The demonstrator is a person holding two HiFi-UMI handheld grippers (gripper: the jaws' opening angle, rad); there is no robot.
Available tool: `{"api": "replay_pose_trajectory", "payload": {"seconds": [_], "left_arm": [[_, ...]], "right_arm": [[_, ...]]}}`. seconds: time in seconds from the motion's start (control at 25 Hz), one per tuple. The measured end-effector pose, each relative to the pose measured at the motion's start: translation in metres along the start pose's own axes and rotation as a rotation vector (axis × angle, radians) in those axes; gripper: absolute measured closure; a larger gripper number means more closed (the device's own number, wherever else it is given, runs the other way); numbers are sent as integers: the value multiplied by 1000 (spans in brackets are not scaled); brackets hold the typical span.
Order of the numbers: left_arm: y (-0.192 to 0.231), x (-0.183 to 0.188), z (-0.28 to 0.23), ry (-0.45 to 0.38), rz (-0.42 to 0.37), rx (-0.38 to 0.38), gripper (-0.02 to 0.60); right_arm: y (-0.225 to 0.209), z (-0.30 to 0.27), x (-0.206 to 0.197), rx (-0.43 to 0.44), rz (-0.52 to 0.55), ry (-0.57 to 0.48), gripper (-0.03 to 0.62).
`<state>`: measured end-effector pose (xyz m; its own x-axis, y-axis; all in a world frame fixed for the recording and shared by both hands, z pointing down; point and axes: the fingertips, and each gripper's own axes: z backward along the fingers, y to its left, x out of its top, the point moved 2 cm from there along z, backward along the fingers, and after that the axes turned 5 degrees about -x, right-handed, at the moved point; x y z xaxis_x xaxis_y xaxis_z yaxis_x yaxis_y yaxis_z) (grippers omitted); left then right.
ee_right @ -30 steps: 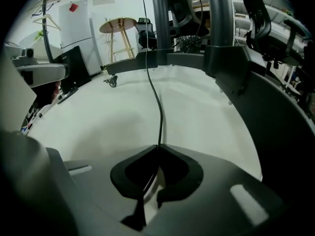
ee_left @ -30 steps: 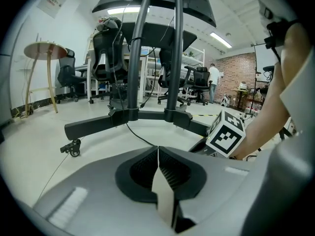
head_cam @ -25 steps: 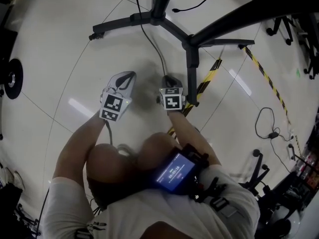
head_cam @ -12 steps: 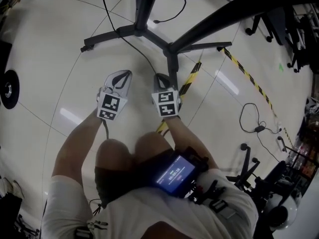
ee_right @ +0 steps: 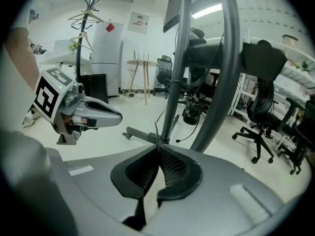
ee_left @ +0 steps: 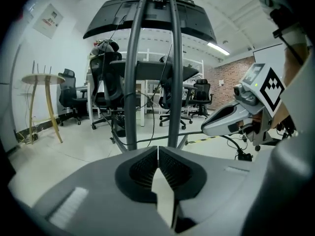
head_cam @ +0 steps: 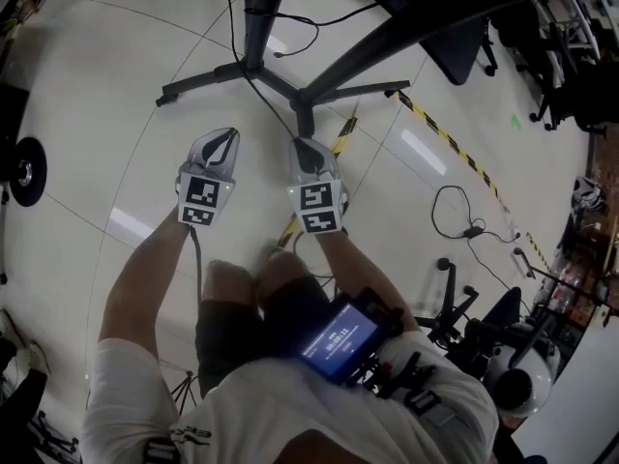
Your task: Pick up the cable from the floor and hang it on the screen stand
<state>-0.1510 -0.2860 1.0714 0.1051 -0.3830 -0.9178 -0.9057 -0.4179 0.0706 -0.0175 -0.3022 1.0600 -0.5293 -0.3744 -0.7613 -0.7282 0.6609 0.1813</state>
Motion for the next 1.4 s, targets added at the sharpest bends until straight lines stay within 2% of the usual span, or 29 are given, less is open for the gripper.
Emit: {"api": "replay_pose_trajectory", "payload": {"seconds": [0.2, 0.4, 0.72, 1.0, 1.24, 1.4], "left_arm": [[-24, 98, 39, -19, -25, -18, 577], [-41, 210, 81, -63, -55, -15, 577], [-47, 381, 138, -160, -111, 11, 577], [-55, 513, 178, -243, -167, 25, 577], [-63, 604, 204, -361, -229, 31, 577], [-75, 645, 221, -419, -242, 26, 577]], "right_arm": [[-18, 76, 80, -3, 41, -30, 571], [-37, 158, 179, -15, 97, -110, 571], [-72, 282, 336, -88, 194, -259, 571], [-107, 376, 449, -156, 229, -392, 571], [-139, 453, 531, -269, 269, -543, 571], [-148, 498, 572, -313, 289, -625, 571]]}}
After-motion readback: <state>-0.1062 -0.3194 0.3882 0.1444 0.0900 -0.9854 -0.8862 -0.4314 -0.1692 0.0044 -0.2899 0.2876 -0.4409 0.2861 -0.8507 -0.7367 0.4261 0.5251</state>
